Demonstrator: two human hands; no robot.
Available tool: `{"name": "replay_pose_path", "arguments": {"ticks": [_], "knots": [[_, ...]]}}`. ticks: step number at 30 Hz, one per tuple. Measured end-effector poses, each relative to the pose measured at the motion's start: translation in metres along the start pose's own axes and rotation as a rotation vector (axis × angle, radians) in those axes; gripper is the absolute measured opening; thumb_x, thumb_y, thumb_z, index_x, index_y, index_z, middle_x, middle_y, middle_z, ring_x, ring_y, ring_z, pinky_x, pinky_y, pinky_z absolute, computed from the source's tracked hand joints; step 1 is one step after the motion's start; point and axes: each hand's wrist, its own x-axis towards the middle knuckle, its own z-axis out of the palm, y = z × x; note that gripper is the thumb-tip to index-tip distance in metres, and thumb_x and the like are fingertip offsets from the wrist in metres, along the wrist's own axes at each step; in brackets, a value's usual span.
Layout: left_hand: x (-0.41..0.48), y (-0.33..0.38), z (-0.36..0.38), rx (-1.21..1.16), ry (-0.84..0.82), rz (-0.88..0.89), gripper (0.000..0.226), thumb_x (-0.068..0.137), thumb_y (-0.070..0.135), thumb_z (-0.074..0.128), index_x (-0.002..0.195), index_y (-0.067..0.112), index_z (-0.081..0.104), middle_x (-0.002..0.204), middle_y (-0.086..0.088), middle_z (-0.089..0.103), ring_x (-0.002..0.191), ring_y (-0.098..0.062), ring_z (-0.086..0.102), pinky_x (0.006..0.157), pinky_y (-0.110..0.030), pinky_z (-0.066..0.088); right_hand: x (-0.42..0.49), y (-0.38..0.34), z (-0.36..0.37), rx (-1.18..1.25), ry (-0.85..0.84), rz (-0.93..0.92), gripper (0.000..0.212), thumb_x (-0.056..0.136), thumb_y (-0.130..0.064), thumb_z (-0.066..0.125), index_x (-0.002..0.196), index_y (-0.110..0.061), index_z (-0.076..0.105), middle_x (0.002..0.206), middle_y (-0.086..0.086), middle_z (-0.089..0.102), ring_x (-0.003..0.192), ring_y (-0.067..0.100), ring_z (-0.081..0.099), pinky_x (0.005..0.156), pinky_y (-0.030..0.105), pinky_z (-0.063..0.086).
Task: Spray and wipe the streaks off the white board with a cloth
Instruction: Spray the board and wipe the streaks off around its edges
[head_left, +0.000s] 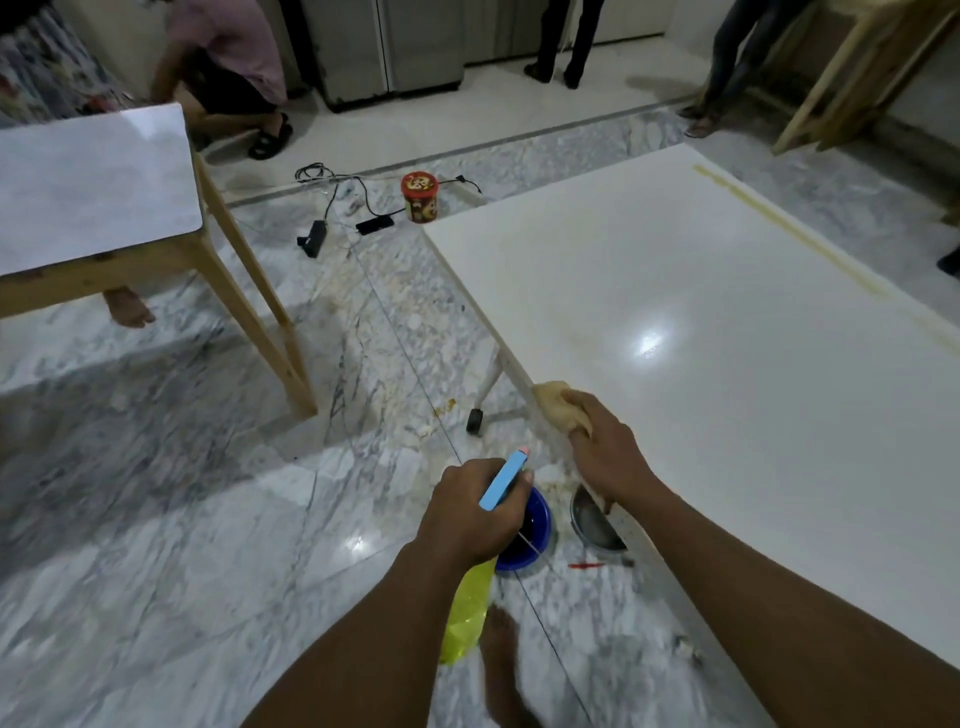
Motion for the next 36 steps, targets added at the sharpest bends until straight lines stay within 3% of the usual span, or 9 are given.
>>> {"name": "replay_pose_path", "arguments": {"ticks": [4, 7, 10, 12, 16, 21, 25, 29, 36], "knots": [[0.013, 0.022, -0.002, 0.076, -0.063, 0.056, 0.042, 0.1, 0.045, 0.058, 0.072, 0.014, 0.062, 0.063, -0.009, 0.065, 0.058, -0.029, 0.063, 0.057, -0.043, 0.05, -0.009, -0.021, -0.036, 1.159, -0.119, 0.576, 0.031, 0.097, -0.029, 0.051, 0.114, -0.008, 0.066, 0.096, 0.012, 0.068, 0.083, 0.027, 0.065, 0.079, 0.038, 0.052], [0.033, 0.034, -0.007, 0.144, -0.115, 0.107, 0.043, 0.098, 0.048, 0.058, 0.071, 0.015, 0.065, 0.06, -0.007, 0.064, 0.054, -0.025, 0.06, 0.054, -0.041, 0.046, -0.01, -0.011, -0.031, 1.346, -0.17, 0.66, 0.047, 0.094, -0.038, 0.052, 0.124, -0.004, 0.062, 0.107, 0.019, 0.066, 0.094, 0.034, 0.064, 0.086, 0.043, 0.054], [0.056, 0.036, -0.012, 0.206, -0.129, 0.115, 0.047, 0.098, 0.048, 0.057, 0.063, 0.018, 0.062, 0.057, -0.005, 0.062, 0.052, -0.025, 0.059, 0.053, -0.043, 0.047, 0.009, -0.012, -0.032, 1.357, -0.2, 0.652, 0.045, 0.093, -0.038, 0.054, 0.12, -0.004, 0.065, 0.1, 0.018, 0.068, 0.087, 0.033, 0.067, 0.076, 0.04, 0.057], [0.072, 0.032, -0.016, 0.243, -0.113, 0.097, 0.049, 0.098, 0.049, 0.056, 0.059, 0.019, 0.055, 0.053, -0.002, 0.057, 0.05, -0.025, 0.057, 0.05, -0.039, 0.042, 0.037, -0.016, -0.045, 1.298, -0.171, 0.618, 0.039, 0.089, -0.036, 0.059, 0.109, -0.003, 0.069, 0.093, 0.016, 0.068, 0.081, 0.03, 0.066, 0.076, 0.038, 0.055], [0.114, 0.023, -0.03, 0.242, -0.078, 0.039, 0.044, 0.1, 0.047, 0.058, 0.065, 0.019, 0.056, 0.056, 0.001, 0.055, 0.051, -0.02, 0.054, 0.05, -0.029, 0.033, 0.122, -0.043, -0.084, 1.004, -0.04, 0.479, 0.038, 0.093, -0.035, 0.059, 0.118, -0.007, 0.067, 0.116, 0.02, 0.069, 0.103, 0.036, 0.066, 0.1, 0.053, 0.049], [0.157, 0.018, -0.037, 0.214, 0.003, 0.021, 0.039, 0.102, 0.039, 0.059, 0.067, 0.022, 0.052, 0.057, 0.005, 0.053, 0.053, -0.019, 0.052, 0.054, -0.03, 0.035, 0.228, -0.083, -0.08, 0.107, -0.08, -0.061, 0.035, 0.098, -0.047, 0.043, 0.126, -0.038, 0.062, 0.122, -0.008, 0.067, 0.108, 0.015, 0.061, 0.093, 0.033, 0.047], [0.181, 0.009, -0.03, 0.184, 0.049, -0.009, 0.041, 0.101, 0.041, 0.059, 0.064, 0.026, 0.049, 0.056, 0.005, 0.054, 0.051, -0.016, 0.052, 0.052, -0.026, 0.034, 0.261, -0.018, -0.019, -0.568, -0.253, -0.385, 0.051, 0.098, -0.04, 0.035, 0.145, -0.025, 0.046, 0.154, 0.008, 0.04, 0.139, 0.033, 0.038, 0.105, 0.045, 0.037], [0.183, 0.005, -0.023, 0.193, 0.064, -0.033, 0.043, 0.101, 0.04, 0.06, 0.062, 0.025, 0.047, 0.053, 0.005, 0.05, 0.047, -0.013, 0.047, 0.046, -0.019, 0.029, 0.233, 0.01, -0.004, -0.606, -0.145, -0.415, 0.054, 0.1, -0.042, 0.024, 0.153, -0.032, 0.03, 0.165, 0.001, 0.016, 0.152, 0.025, 0.006, 0.119, 0.046, 0.014], [0.147, 0.012, -0.009, 0.145, 0.024, -0.032, 0.043, 0.1, 0.043, 0.06, 0.066, 0.018, 0.053, 0.053, 0.004, 0.051, 0.046, -0.013, 0.045, 0.049, -0.024, 0.029, 0.137, 0.061, -0.028, -0.553, -0.066, -0.329, 0.052, 0.101, -0.043, 0.024, 0.151, -0.033, 0.034, 0.164, -0.003, 0.019, 0.152, 0.019, 0.008, 0.12, 0.044, 0.014]]}}
